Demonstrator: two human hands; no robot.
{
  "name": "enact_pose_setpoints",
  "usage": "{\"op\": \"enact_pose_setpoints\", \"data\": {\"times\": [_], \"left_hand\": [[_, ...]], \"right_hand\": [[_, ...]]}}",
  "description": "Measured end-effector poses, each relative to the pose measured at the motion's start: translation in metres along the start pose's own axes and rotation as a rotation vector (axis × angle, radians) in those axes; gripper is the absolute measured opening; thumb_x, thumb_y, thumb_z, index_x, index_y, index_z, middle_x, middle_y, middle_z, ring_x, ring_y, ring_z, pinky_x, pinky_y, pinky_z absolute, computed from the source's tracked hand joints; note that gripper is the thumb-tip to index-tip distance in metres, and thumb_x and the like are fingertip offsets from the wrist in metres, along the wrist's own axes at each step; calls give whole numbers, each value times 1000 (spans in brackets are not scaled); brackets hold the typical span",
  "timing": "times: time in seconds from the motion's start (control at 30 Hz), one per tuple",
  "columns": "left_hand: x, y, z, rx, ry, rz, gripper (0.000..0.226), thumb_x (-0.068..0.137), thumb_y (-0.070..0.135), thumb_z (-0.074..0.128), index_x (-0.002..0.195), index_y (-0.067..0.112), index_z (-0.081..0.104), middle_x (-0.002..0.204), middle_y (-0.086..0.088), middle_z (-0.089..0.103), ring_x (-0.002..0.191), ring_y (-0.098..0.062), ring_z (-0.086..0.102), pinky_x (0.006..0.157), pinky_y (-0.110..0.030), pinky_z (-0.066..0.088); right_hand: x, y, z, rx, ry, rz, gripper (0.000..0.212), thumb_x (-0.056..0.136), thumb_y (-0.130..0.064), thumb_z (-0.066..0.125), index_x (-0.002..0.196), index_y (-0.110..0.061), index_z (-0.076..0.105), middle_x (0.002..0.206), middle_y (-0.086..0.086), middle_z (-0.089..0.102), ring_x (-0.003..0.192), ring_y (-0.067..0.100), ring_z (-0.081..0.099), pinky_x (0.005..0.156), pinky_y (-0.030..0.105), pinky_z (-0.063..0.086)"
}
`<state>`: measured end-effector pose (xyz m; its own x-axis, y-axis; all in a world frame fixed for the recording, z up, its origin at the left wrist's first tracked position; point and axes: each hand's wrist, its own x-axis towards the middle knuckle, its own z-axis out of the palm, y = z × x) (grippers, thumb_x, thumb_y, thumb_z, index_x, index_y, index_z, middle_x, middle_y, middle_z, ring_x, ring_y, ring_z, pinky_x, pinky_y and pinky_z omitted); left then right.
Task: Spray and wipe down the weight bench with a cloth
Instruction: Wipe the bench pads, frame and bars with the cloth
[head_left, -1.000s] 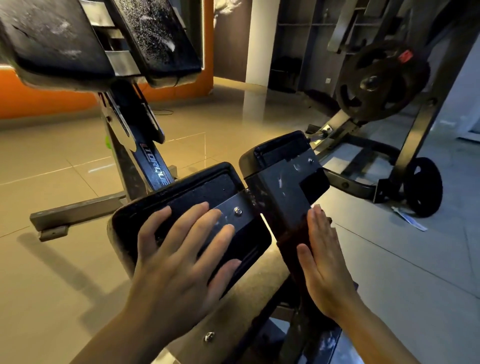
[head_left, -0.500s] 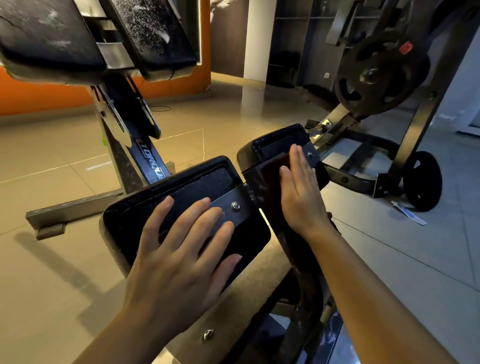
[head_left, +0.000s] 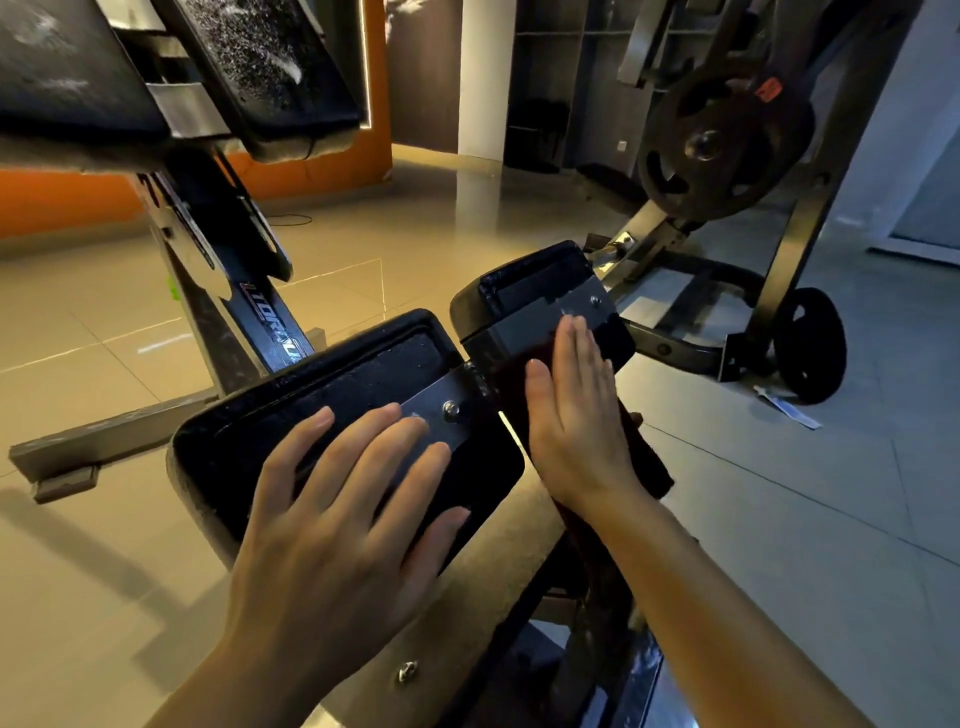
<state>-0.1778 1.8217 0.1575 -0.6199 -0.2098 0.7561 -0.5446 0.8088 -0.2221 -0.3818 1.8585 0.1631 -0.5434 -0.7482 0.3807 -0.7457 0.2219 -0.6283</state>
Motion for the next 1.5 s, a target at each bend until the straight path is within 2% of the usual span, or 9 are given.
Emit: {"op": "enact_pose_setpoints", "data": {"times": [0.2, 0.3, 0.53, 0.63, 0.8, 0.93, 1.07, 1.3, 1.5], "left_hand": [[-1, -3, -1, -52, -16, 52, 38, 91, 43, 56, 105, 12, 73, 118, -9, 68, 120, -25, 55, 108, -46, 32], [0, -3, -2, -74, -85, 73, 40, 91, 44, 54, 108, 12, 72, 124, -10, 65, 119, -26, 59, 104, -47, 40], [3, -2, -2, -87, -160, 101, 46, 89, 48, 52, 112, 13, 72, 127, -8, 64, 119, -25, 60, 105, -45, 38], [0, -1, 0, -114, -92, 114, 40, 88, 44, 56, 104, 13, 75, 120, -6, 68, 114, -22, 63, 101, -42, 42], [-9, -5, 0, -204, 87, 211, 21, 83, 29, 63, 76, 15, 77, 90, 0, 74, 85, -18, 71, 83, -36, 49], [-7, -9, -3, -173, -32, 369, 21, 85, 29, 59, 82, 16, 76, 93, 0, 73, 87, -19, 68, 84, -35, 47], [-7, -11, -5, -121, -191, 499, 26, 89, 33, 55, 95, 17, 74, 101, 0, 72, 97, -19, 67, 92, -35, 43], [-8, -9, -3, -116, -265, 505, 29, 90, 35, 54, 96, 16, 75, 101, -1, 73, 97, -19, 69, 94, -35, 42], [-9, -8, -1, -127, -254, 477, 28, 89, 35, 57, 97, 16, 76, 102, -1, 74, 98, -18, 70, 93, -35, 44]], "right_hand": [[19, -6, -3, -12, 0, -149, 71, 95, -55, 13, 154, -21, -6, 163, -6, -9, 147, 3, -12, 119, 25, -10], [-19, 22, 2, -48, 56, -115, 70, 93, -64, 9, 152, -28, -5, 162, -11, -7, 146, -2, -12, 120, 27, -8], [-105, 82, 15, 136, 164, 73, 64, 90, -75, 11, 146, -50, -3, 154, -37, -9, 145, -8, -4, 121, 52, 14], [-89, 64, 11, 159, 168, 124, 68, 86, -69, 10, 146, -38, -2, 155, -27, -8, 139, -16, -12, 123, 42, 2], [-11, 7, 1, -73, 20, -56, 72, 96, -60, 9, 153, -19, -9, 162, -4, -15, 146, 6, -17, 118, 27, -13], [23, -15, -2, -106, -13, -139, 66, 102, -51, 16, 154, -17, -7, 162, 0, -13, 147, 10, -16, 117, 29, -14], [-6, 14, -1, -124, 20, -185, 72, 92, -65, 10, 152, -29, -7, 160, -12, -13, 145, 2, -17, 118, 29, -12], [-85, 74, 7, 61, 109, -1, 72, 90, -75, 6, 150, -34, 3, 160, -16, -2, 148, 2, -4, 117, 20, -10], [-42, 32, 4, -9, 88, 54, 72, 93, -64, 6, 152, -26, -5, 162, -9, -8, 148, 7, -10, 120, 33, -8]]}}
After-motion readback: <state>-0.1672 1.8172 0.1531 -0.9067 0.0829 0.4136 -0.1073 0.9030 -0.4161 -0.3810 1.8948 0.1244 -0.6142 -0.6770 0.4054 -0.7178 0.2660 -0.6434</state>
